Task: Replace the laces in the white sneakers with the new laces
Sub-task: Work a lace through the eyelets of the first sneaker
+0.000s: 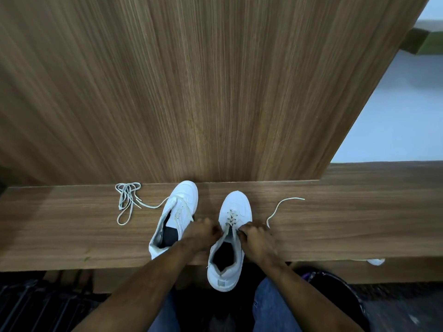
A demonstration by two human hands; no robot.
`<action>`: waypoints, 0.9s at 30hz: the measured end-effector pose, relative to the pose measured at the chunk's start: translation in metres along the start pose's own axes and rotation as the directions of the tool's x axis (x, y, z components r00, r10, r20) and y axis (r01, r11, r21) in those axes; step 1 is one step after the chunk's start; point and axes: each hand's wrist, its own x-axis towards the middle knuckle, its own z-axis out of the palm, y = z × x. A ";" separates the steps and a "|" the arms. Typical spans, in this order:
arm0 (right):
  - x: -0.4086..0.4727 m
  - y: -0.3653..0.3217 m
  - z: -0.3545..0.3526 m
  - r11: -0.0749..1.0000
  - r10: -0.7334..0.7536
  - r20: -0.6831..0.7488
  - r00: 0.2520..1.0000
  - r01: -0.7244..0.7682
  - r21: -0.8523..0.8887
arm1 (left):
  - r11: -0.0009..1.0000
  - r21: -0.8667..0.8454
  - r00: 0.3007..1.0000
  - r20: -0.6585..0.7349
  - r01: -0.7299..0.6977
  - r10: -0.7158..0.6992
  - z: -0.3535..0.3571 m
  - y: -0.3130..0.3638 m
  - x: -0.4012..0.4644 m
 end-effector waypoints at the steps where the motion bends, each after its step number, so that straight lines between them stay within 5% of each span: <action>1: 0.001 0.000 -0.003 1.000 0.001 0.002 1.000 -0.001 -0.026 | 0.989 0.146 0.999 -0.033 -0.027 0.033 -0.003 0.004 0.000; 4: 0.004 0.008 -0.012 0.990 0.047 0.049 0.998 -0.040 -0.136 | 0.877 0.479 0.997 -0.037 -0.040 0.066 -0.011 0.002 0.003; 9: 0.010 0.022 -0.013 0.964 0.008 0.075 0.997 0.012 -0.264 | 0.778 0.628 0.999 -0.040 0.007 0.024 -0.020 -0.005 0.006; 12: 0.011 0.025 -0.008 0.989 0.047 0.065 0.997 -0.037 -0.141 | 0.817 0.574 0.996 -0.085 0.054 -0.006 -0.019 0.001 0.002; 14: 0.009 0.027 -0.011 0.977 0.152 0.029 0.988 -0.154 0.147 | 0.851 0.517 0.990 -0.137 0.094 -0.026 -0.017 0.005 0.000; 15: 0.009 0.027 -0.015 0.895 0.224 0.041 0.974 -0.222 0.388 | 0.875 0.470 0.983 -0.182 0.116 -0.032 -0.016 0.007 -0.001; 17: 0.009 0.024 -0.029 0.525 0.332 0.111 0.937 -0.282 0.803 | 0.945 0.305 0.951 -0.308 0.120 -0.021 -0.015 0.013 -0.006; 19: 0.010 0.020 -0.047 0.178 0.354 0.197 0.914 -0.273 0.945 | 0.999 0.050 0.924 -0.383 0.018 0.003 -0.013 0.024 -0.012; 21: 0.014 0.012 -0.065 -0.016 0.320 0.262 0.911 -0.271 0.962 | 0.974 -0.189 0.937 -0.346 -0.129 0.057 -0.011 0.039 -0.018; 24: 0.023 -0.004 -0.086 -0.168 0.305 0.285 0.909 -0.243 0.955 | 0.738 -0.640 0.966 -0.251 -0.213 0.061 -0.010 0.071 -0.025; 27: 0.030 -0.020 -0.098 -0.199 0.325 0.325 0.888 -0.272 0.941 | 0.426 -0.903 0.997 -0.072 -0.052 -0.030 -0.014 0.089 -0.029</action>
